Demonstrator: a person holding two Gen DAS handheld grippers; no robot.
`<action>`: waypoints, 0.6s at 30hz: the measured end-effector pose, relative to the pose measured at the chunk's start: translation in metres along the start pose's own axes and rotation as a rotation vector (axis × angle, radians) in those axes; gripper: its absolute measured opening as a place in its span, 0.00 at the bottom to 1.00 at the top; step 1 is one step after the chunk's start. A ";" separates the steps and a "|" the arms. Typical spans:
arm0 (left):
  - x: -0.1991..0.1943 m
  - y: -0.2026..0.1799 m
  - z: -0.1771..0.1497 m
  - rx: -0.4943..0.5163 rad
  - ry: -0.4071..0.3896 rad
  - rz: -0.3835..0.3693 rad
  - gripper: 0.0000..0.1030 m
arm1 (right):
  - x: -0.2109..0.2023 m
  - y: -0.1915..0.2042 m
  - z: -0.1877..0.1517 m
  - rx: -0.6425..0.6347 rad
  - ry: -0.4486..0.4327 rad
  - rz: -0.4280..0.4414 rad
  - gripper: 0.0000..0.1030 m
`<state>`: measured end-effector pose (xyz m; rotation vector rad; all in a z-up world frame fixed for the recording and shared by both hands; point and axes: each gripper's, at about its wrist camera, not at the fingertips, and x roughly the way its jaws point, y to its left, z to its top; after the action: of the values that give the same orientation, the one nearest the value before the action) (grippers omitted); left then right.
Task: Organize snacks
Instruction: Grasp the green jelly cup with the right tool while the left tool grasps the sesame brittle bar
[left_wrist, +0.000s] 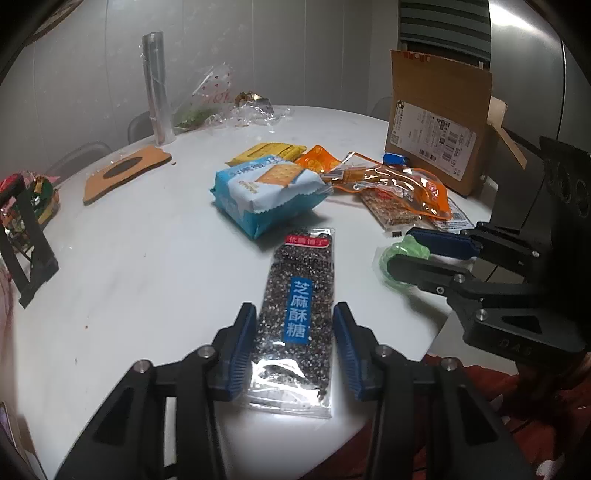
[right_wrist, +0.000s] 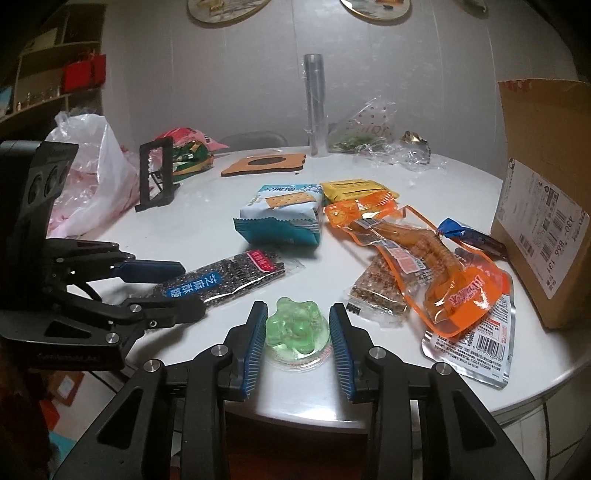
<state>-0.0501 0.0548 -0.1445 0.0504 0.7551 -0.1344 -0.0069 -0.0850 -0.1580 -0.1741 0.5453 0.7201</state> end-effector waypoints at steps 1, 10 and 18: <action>0.000 0.000 0.000 0.000 0.001 0.001 0.38 | -0.001 0.000 0.000 -0.010 -0.002 -0.004 0.29; -0.005 0.003 0.001 -0.020 -0.012 -0.007 0.38 | -0.008 -0.004 0.003 -0.027 -0.009 0.029 0.29; -0.011 0.004 -0.002 -0.017 -0.023 -0.011 0.38 | -0.004 -0.006 0.004 -0.047 0.011 0.049 0.29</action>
<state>-0.0590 0.0598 -0.1384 0.0286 0.7335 -0.1388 -0.0035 -0.0903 -0.1530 -0.2095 0.5453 0.7799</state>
